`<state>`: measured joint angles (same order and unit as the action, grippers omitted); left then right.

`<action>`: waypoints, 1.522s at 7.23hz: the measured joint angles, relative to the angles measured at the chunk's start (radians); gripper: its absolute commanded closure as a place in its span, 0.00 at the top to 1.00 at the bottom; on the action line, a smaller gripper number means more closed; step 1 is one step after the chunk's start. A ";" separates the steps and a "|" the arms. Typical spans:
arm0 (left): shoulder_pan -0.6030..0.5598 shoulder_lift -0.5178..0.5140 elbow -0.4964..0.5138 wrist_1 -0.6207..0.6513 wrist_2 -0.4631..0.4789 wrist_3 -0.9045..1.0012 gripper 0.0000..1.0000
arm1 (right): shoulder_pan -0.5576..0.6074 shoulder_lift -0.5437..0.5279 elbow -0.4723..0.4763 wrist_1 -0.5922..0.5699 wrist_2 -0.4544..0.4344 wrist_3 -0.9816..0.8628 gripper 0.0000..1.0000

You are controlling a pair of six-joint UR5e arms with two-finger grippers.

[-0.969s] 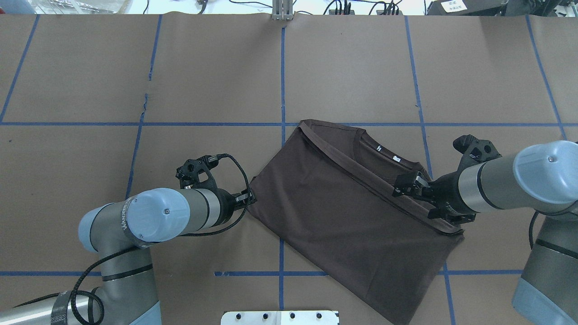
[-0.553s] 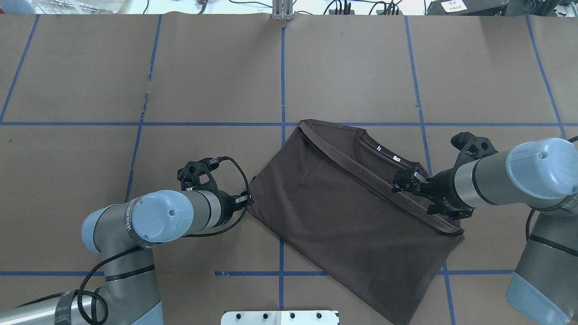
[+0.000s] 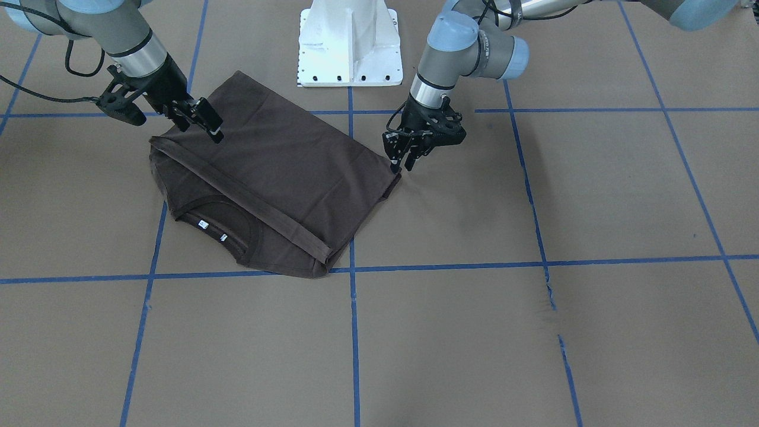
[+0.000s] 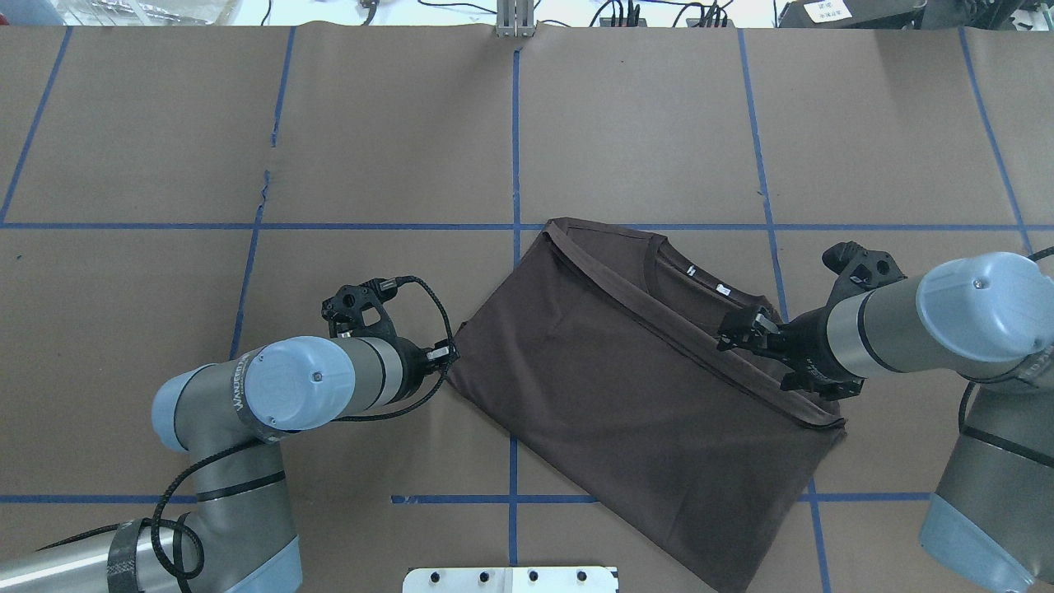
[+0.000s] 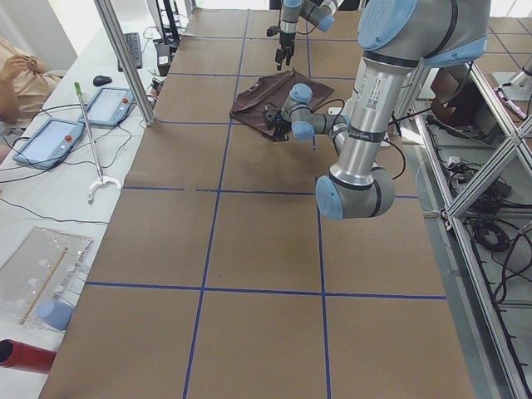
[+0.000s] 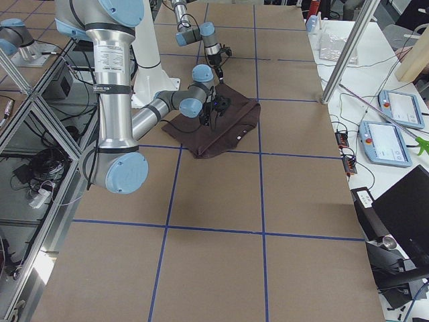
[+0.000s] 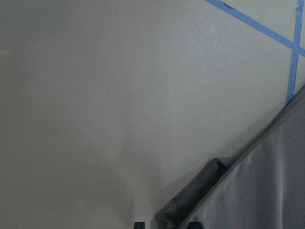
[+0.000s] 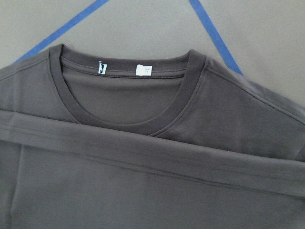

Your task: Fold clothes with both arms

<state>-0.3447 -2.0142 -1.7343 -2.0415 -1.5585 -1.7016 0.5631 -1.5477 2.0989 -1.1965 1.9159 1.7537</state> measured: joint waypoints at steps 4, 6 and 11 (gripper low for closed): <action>-0.062 0.000 0.005 0.003 -0.002 0.092 0.00 | 0.000 0.003 -0.001 0.001 0.000 0.003 1.00; -0.171 -0.053 0.116 -0.024 -0.005 0.155 0.00 | 0.000 0.005 0.004 0.002 -0.003 0.003 1.00; -0.443 -0.432 0.704 -0.214 -0.013 0.137 0.51 | -0.007 0.059 -0.014 0.000 -0.035 0.011 1.00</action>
<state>-0.7879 -2.4467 -1.0301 -2.2550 -1.5717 -1.5651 0.5565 -1.4891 2.0846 -1.1963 1.8814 1.7644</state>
